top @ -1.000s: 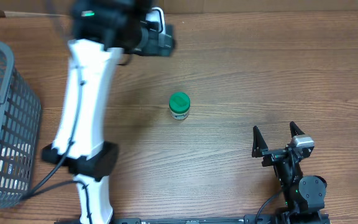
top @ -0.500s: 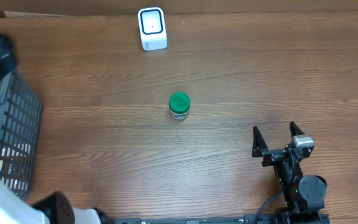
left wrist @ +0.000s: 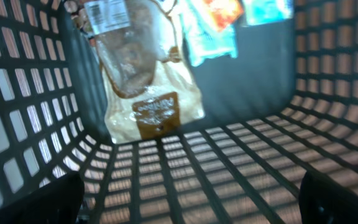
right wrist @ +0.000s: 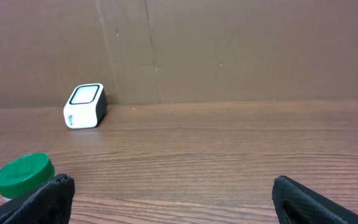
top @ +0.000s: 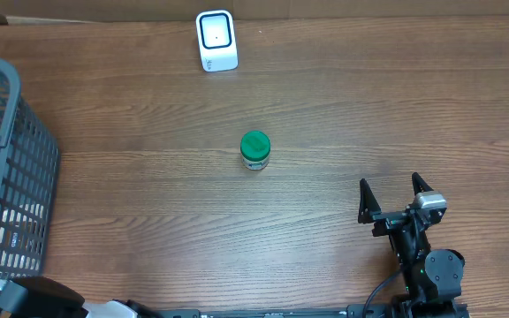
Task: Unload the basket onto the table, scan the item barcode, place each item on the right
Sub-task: 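Move the left gripper back into the basket and grasp the clear bread bag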
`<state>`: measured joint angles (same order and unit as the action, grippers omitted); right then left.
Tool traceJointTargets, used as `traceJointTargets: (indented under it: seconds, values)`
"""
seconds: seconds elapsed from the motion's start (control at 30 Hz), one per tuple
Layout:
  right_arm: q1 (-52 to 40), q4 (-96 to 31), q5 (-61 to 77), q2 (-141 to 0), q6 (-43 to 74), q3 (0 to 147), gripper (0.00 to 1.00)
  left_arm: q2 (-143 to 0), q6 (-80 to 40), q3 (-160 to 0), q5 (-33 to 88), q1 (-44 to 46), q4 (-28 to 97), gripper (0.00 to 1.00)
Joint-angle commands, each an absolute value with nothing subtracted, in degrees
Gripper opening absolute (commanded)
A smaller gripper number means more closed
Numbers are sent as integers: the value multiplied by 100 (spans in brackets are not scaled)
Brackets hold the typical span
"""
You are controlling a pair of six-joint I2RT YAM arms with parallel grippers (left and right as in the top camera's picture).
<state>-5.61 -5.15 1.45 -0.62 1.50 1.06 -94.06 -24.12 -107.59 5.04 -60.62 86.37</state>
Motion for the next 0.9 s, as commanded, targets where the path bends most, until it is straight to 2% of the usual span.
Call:
traceJointTargets:
  seconds: [0.0,0.13,0.37,0.47,0.7,0.87]
  values:
    - [-534,-482,113,-16,145,47,100,-9686,-2526,-10184,250,-6088,8326,95]
    - [-534,-482,113,-16,145,47,100,-9900,-2355,-9513,189,-6073,7762,99]
    - [-534,-482,113,-16,143,47,100,-10001,-2357,-8165,-342,-6010,6705,100]
    - [-534,-482,113,-16,145,47,100,-10003,-2353,-7382,-360,-5942,5815,100]
    - [-534,-482,113,-16,145,47,100,-10007,-2359,-6591,-408,-5872,4764,100]
    - [-534,-482,113,-16,143,47,100,-10208,-2353,-6552,-410,-5808,4536,100]
